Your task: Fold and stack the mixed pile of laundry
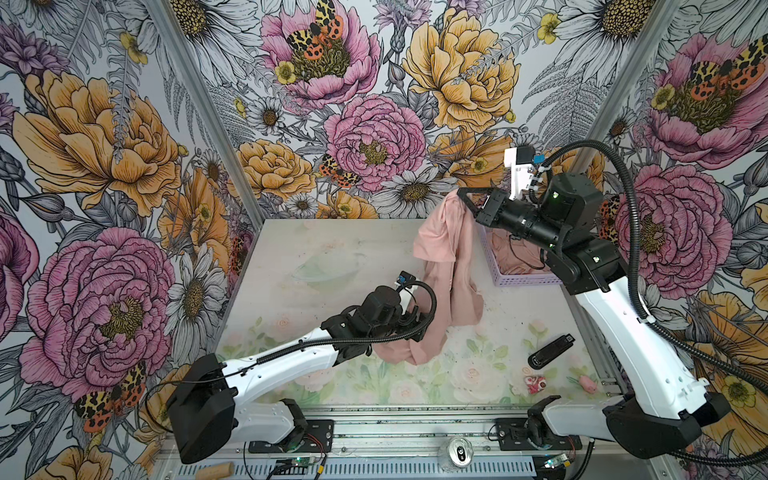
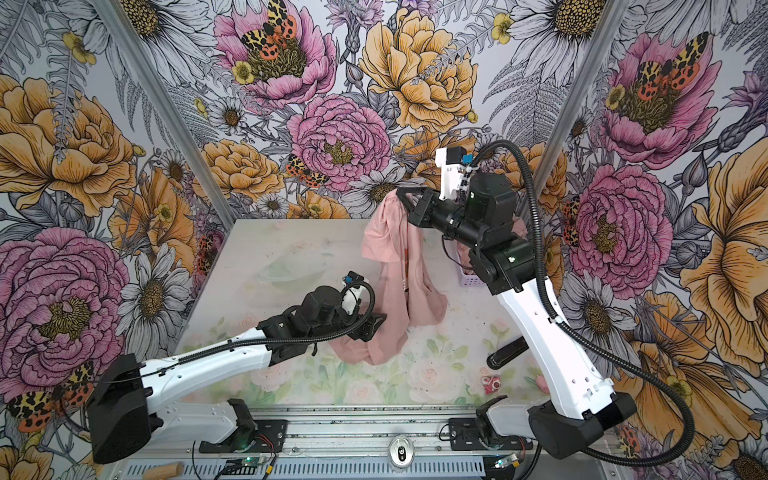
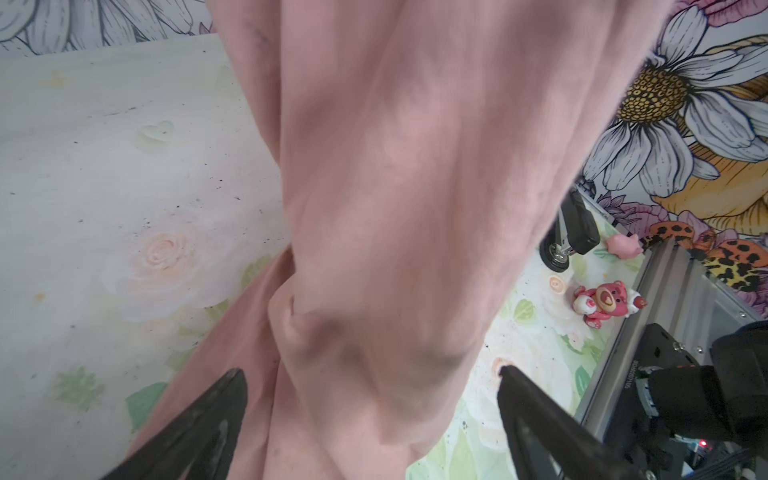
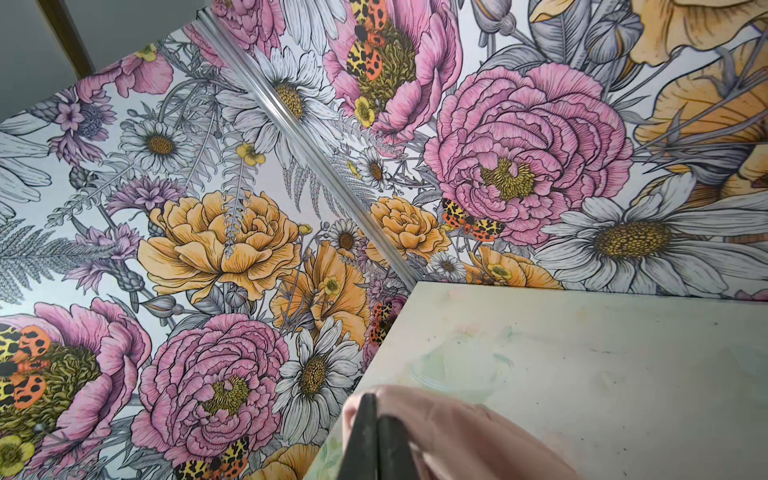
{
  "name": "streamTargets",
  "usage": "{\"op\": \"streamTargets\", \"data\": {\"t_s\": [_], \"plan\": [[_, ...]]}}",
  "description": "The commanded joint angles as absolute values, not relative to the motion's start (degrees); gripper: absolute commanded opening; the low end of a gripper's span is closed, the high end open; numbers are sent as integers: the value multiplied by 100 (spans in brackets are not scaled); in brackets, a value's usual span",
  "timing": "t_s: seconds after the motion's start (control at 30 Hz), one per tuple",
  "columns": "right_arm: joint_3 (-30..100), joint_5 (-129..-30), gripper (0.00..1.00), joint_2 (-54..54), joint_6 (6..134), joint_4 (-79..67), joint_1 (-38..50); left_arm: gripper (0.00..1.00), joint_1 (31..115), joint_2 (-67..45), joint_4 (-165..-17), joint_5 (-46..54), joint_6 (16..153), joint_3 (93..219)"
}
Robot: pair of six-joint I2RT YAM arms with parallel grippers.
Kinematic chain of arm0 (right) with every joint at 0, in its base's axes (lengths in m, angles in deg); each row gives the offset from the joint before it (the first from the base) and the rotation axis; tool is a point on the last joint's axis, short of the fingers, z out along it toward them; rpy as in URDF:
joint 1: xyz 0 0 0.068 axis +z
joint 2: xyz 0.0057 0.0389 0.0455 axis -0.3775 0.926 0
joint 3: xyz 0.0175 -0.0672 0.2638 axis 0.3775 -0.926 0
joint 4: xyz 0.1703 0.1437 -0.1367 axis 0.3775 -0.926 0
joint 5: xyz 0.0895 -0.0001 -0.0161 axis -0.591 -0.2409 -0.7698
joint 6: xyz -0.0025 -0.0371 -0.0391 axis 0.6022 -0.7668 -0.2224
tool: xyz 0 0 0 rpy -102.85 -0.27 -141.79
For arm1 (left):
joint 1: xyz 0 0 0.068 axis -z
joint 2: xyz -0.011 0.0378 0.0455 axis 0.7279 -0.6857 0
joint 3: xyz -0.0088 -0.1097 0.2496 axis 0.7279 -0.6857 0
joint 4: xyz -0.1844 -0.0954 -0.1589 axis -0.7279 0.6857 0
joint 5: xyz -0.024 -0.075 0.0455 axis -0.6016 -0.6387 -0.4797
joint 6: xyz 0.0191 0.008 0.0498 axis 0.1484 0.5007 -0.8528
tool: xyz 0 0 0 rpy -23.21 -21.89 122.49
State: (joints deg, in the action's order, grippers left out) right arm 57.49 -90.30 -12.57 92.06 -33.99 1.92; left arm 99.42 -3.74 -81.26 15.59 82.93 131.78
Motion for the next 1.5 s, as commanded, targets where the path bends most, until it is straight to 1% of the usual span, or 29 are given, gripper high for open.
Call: {"op": "streamTargets", "data": {"t_s": [0.0,0.17,0.3,0.33,0.4,0.43,0.47,0.5,0.57,0.6,0.63,0.83,0.97,1.1,1.17,1.23,1.3,1.37,1.47], "plan": [[5830,-8551,0,-1180,9401,-2976,217,96,9971,-723,-9019,1075,8545,13312],[6001,-8424,0,-1020,9443,-2954,196,97,9980,-1537,-9110,605,8640,13691],[6204,-8309,0,-915,9458,-2955,130,97,9973,-1931,-9074,403,8569,13906],[6235,-8281,0,-893,9467,-2958,113,95,9961,-2027,-9013,365,8558,13988],[6287,-8237,0,-849,9461,-2953,84,80,9915,-2232,-8706,324,8546,14189],[6299,-8227,0,-838,9461,-2956,61,69,9885,-2288,-8537,311,8532,14260],[6301,-8218,0,-830,9443,-2965,25,55,9851,-2283,-8397,350,8531,14268],[6283,-8218,0,-840,9419,-2972,-5,43,9818,-2235,-8296,388,8523,14238],[6218,-8218,0,-884,9350,-3039,-113,13,9760,-1972,-7986,529,8505,14126],[6171,-8226,0,-914,9304,-3108,-176,4,9744,-1795,-7811,587,8483,14081],[6120,-8249,0,-965,9224,-3181,-243,0,9743,-1565,-7582,700,8459,14018],[5646,-8715,0,-1518,8573,-3530,-597,0,9756,248,-6161,1388,8322,13801],[5591,-8927,0,-2013,8406,-3829,-660,0,9817,1539,-5245,2079,8367,13873],[5907,-9154,0,-2305,8507,-4123,-674,0,9802,2370,-4222,2898,8377,14513],[6264,-9351,0,-2297,8512,-4299,-674,0,9762,2566,-3840,3258,8267,15025],[6566,-9400,0,-2269,8475,-4423,-679,0,9634,2589,-3723,3397,8057,15472],[6771,-9356,0,-2200,8400,-4472,-688,0,9312,2460,-3731,3265,7784,15865],[6800,-9202,0,-2085,8332,-4457,-684,0,8624,2185,-3803,2666,7520,16157],[6713,-8920,0,-1729,8208,-4327,-694,0,6925,1715,-4399,514,7603,16253]]}}
